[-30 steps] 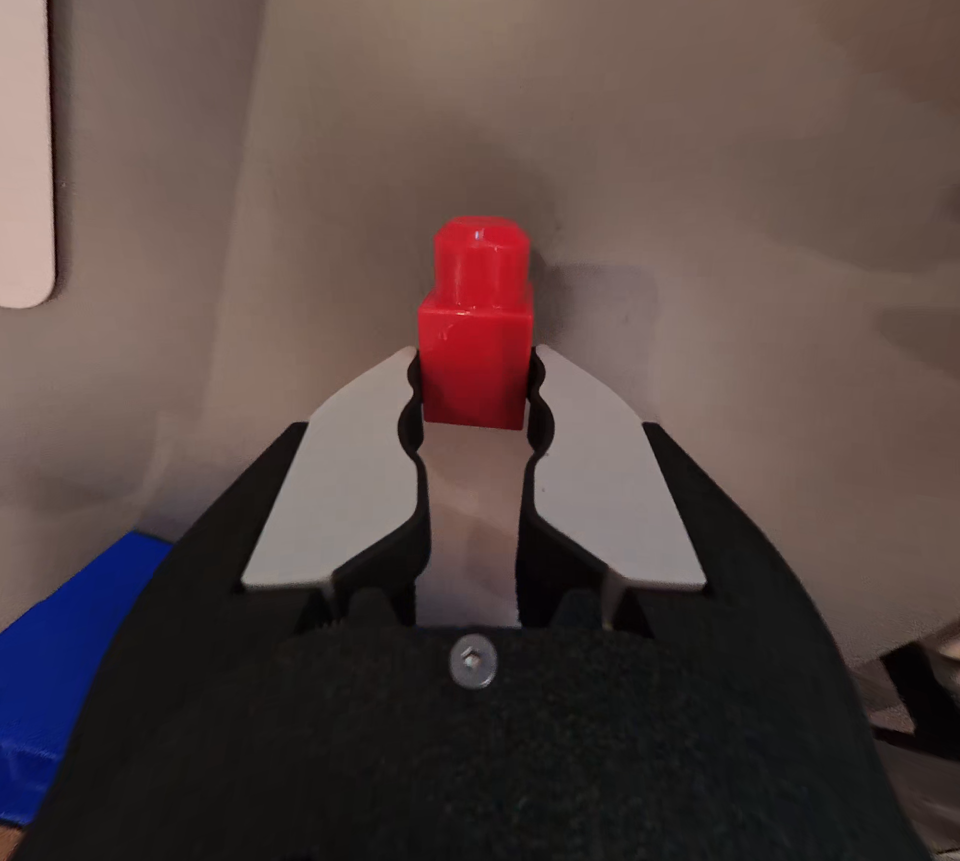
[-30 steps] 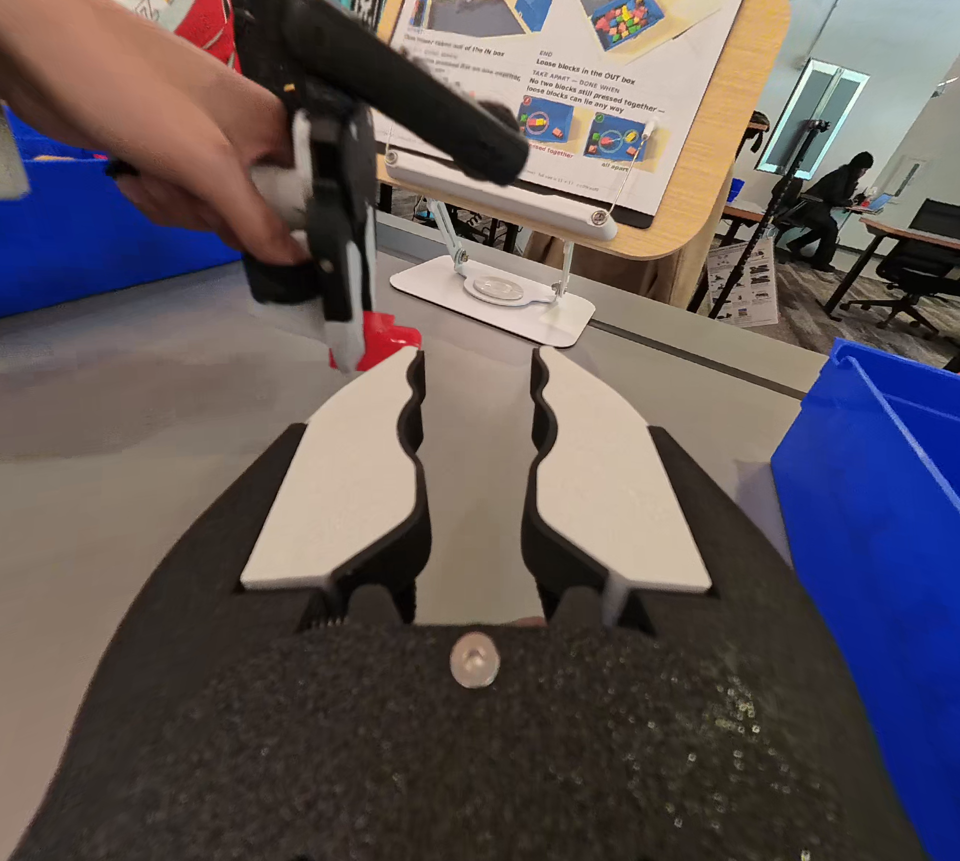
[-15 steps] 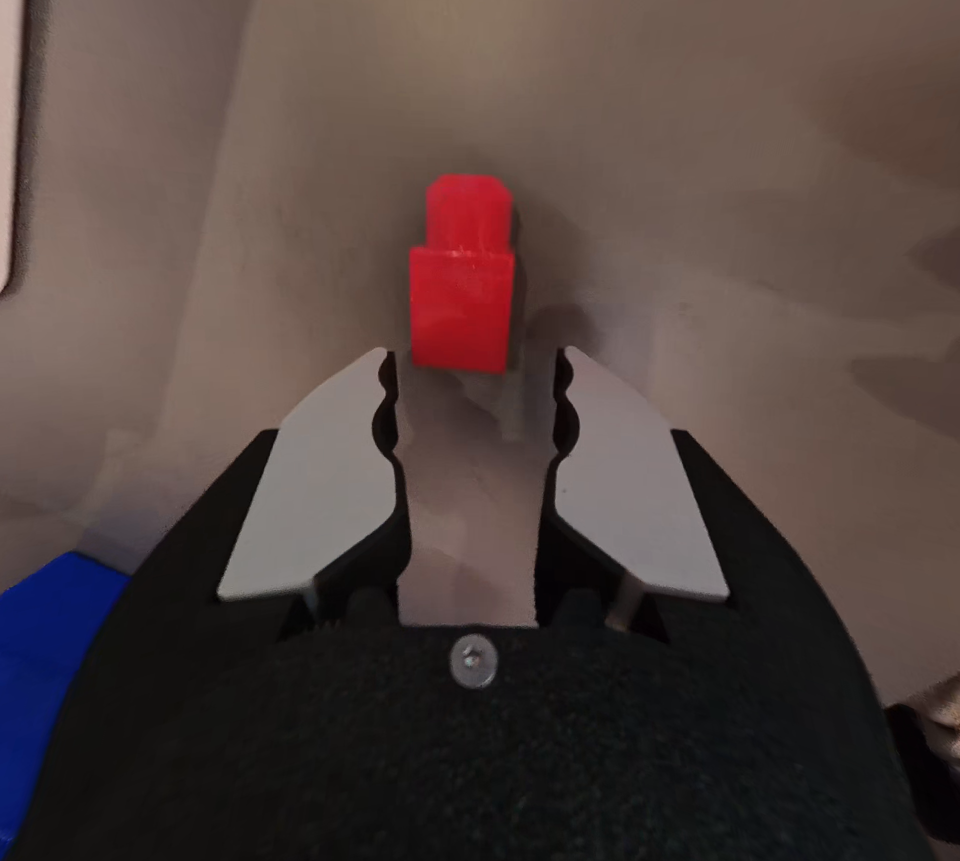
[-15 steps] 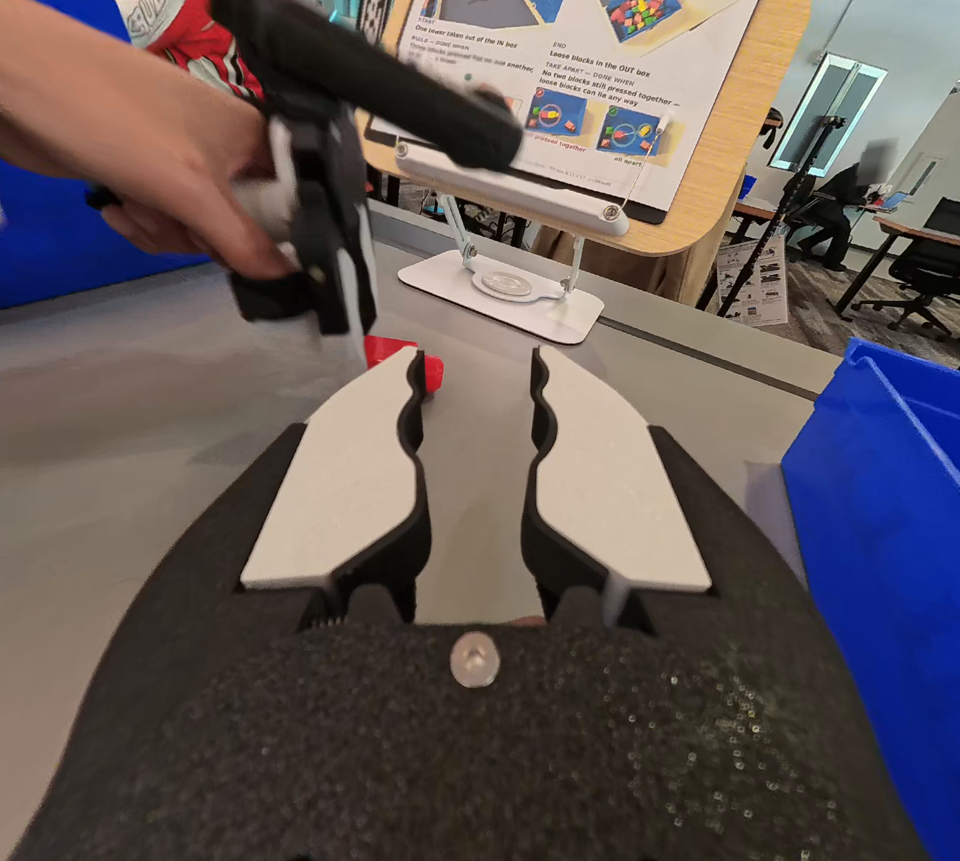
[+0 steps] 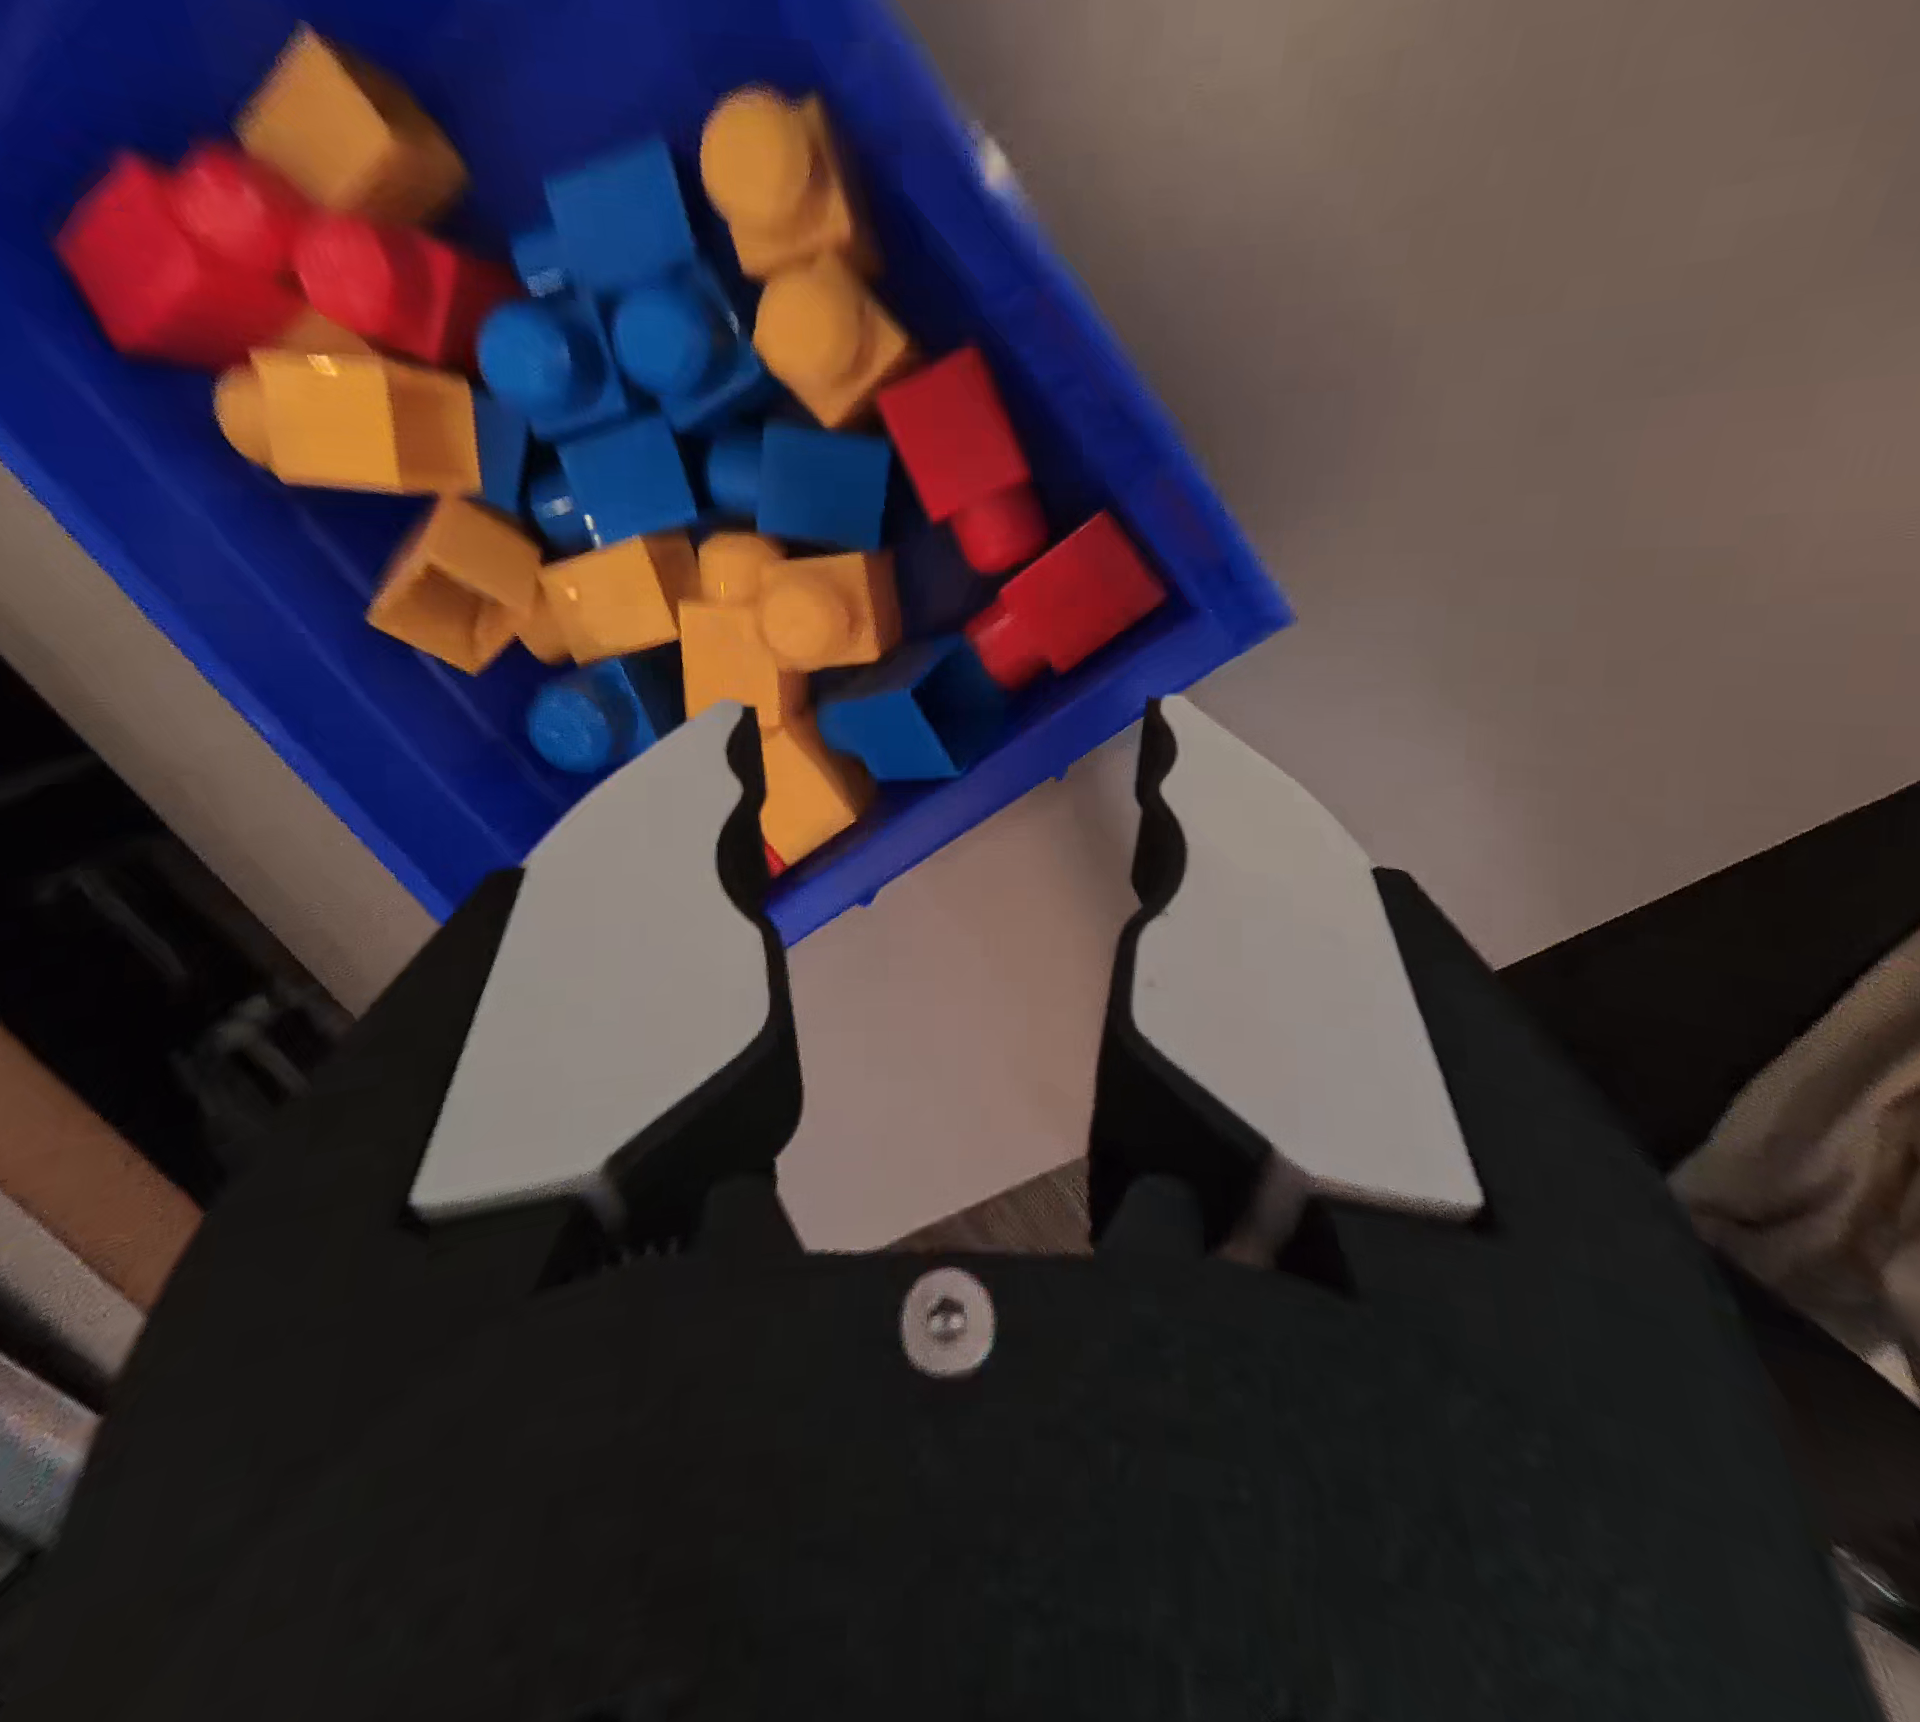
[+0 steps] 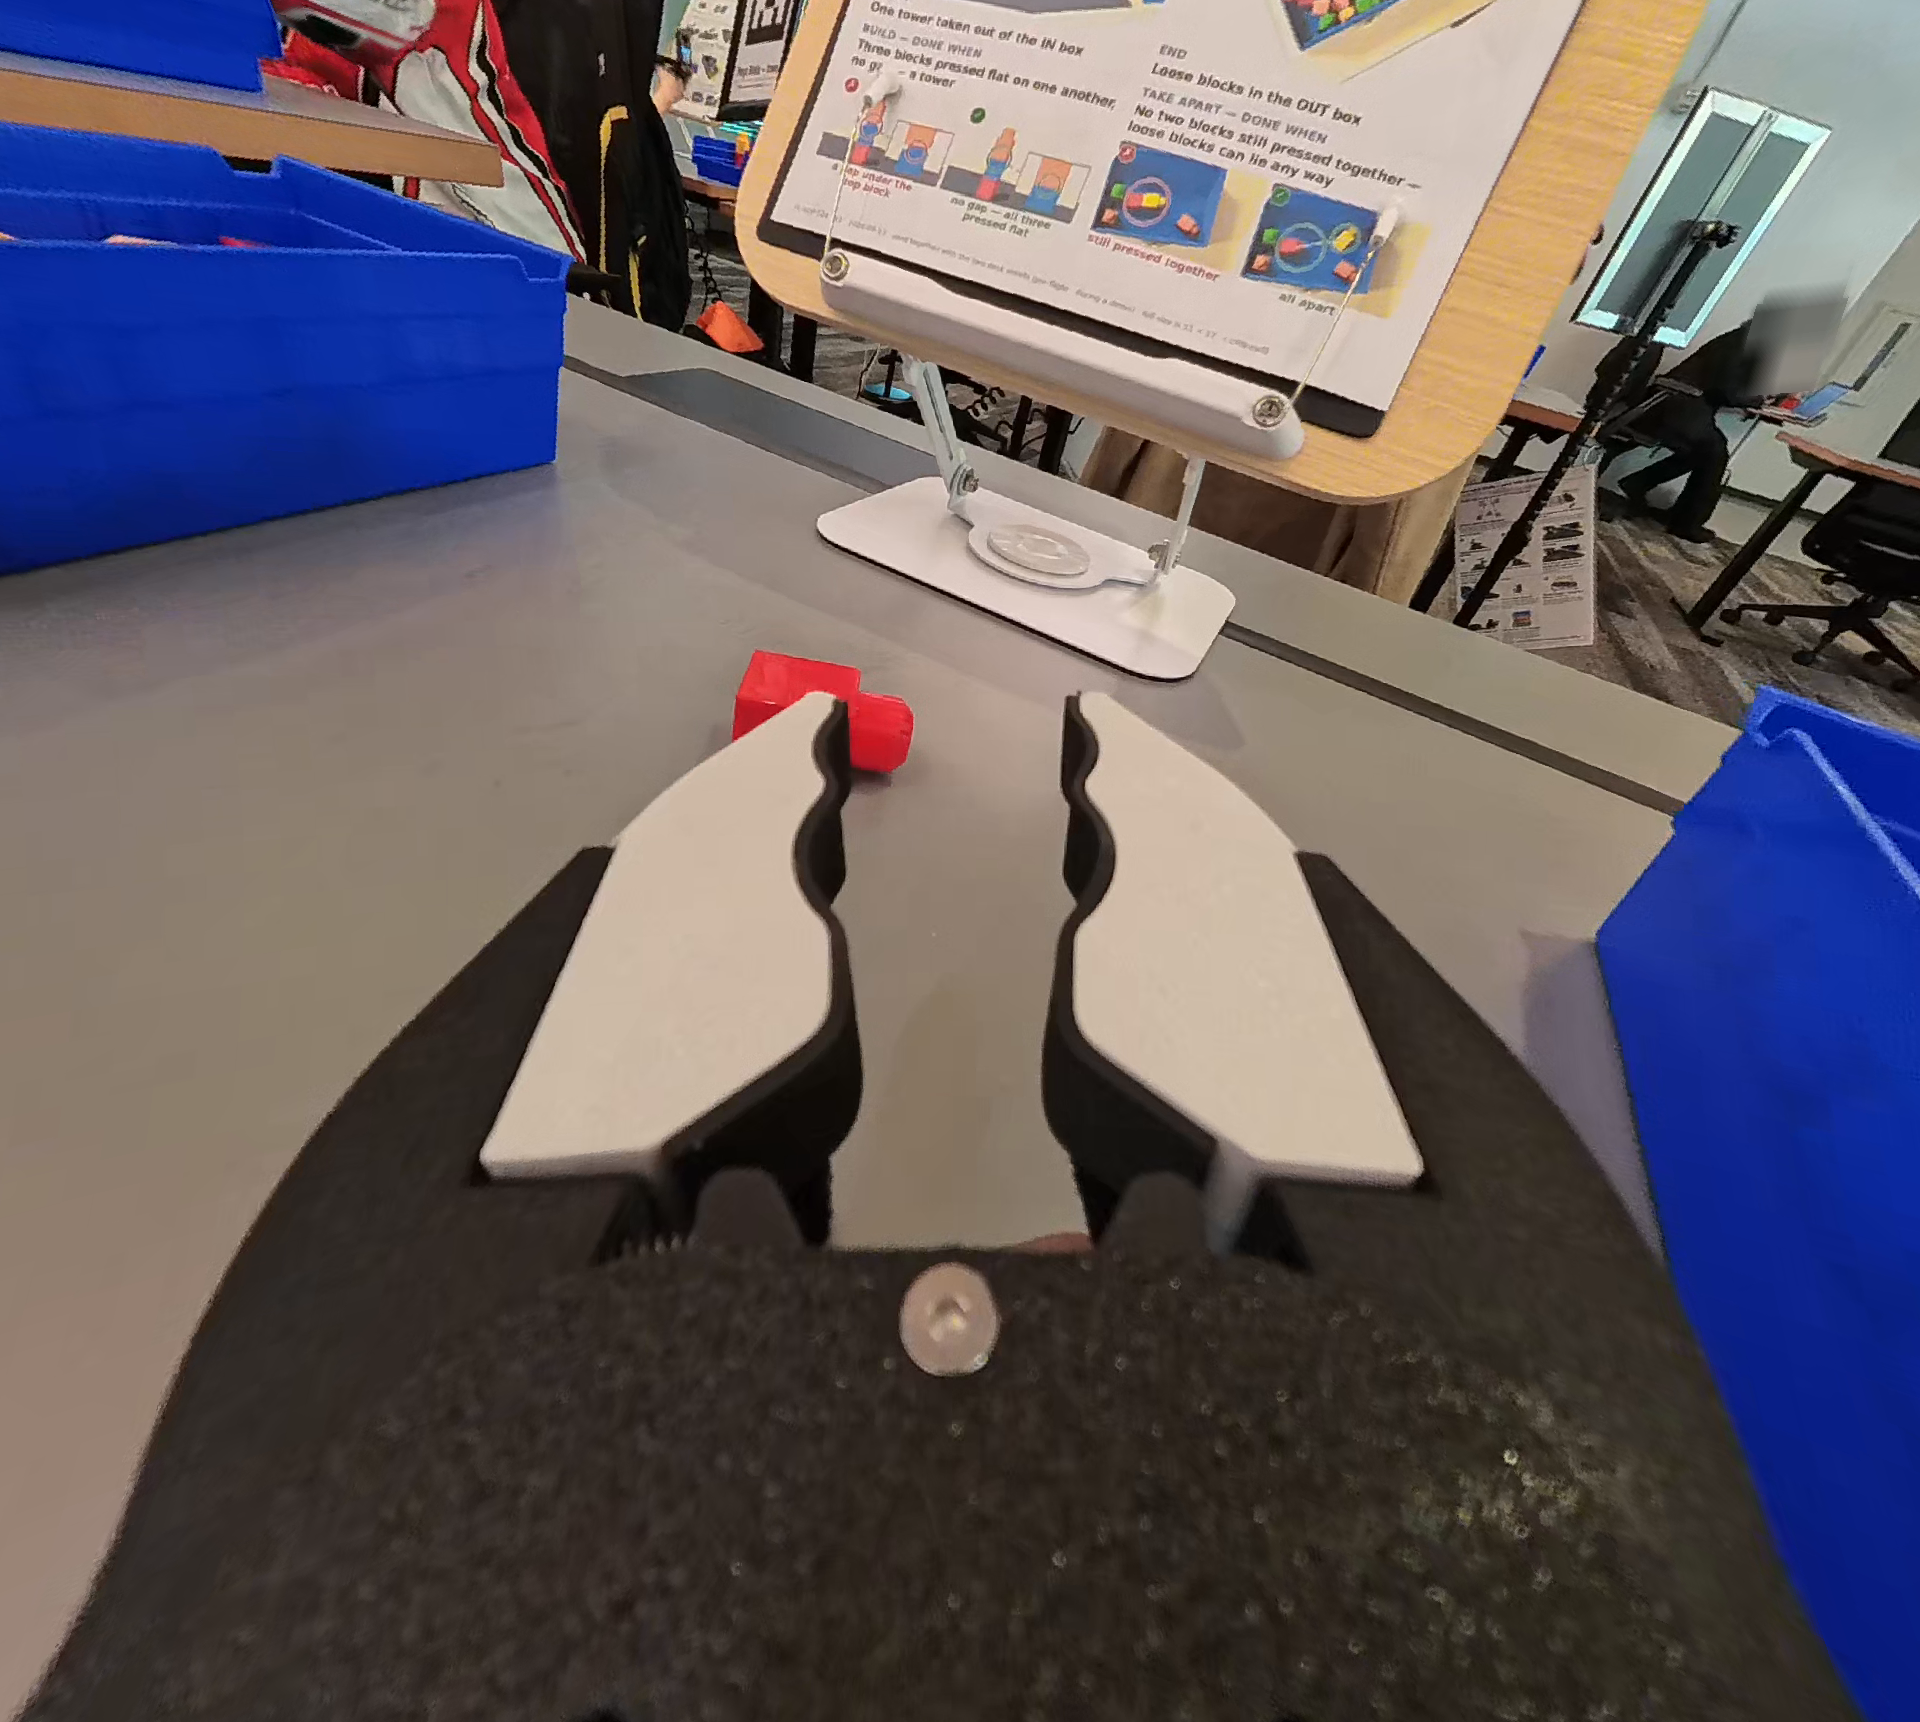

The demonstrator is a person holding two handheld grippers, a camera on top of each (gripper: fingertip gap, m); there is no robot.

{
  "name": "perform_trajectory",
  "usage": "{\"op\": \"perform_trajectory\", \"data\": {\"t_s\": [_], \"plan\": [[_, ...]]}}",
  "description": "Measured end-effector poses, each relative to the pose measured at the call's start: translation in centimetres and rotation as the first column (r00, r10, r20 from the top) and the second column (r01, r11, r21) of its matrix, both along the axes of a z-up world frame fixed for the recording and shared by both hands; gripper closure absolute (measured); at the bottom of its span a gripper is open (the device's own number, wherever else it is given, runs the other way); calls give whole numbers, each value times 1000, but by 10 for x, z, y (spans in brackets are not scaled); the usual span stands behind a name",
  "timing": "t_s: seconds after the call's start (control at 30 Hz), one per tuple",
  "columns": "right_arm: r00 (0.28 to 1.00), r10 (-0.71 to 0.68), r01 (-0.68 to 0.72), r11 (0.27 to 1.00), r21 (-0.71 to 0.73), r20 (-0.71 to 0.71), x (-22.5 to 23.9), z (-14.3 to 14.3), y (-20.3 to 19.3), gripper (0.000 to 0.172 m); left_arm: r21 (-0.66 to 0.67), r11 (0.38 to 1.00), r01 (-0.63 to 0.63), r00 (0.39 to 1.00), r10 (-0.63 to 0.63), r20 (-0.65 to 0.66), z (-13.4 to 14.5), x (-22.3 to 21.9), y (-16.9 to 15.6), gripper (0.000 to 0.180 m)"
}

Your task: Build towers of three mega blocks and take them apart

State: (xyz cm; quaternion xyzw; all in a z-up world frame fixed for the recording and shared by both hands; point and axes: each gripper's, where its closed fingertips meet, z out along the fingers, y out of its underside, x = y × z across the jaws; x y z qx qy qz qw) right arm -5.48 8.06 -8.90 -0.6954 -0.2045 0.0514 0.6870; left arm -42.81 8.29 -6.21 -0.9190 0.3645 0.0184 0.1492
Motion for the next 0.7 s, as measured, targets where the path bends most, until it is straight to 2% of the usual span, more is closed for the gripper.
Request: {"op": "perform_trajectory", "data": {"t_s": [0.1,0.23,0.6,0.7], "plan": [[1000,1,-1,1000,5,12,-1,0,0,133,-93,989,-114,991,107,-75,-38,-31,16,113],[1000,1,-1,1000,9,14,-1,0,-1,133,-177,971,-160,987,156,-34,-66,-35,28,119],[1000,6,-6,1000,5,10,-1,0,-1,133,-276,946,-170,985,160,-60,-94,-42,27,128],[1000,7,-7,1000,6,12,-2,0,-2,133,-246,954,-172,985,165,-50,-99,-44,32,131]]}}
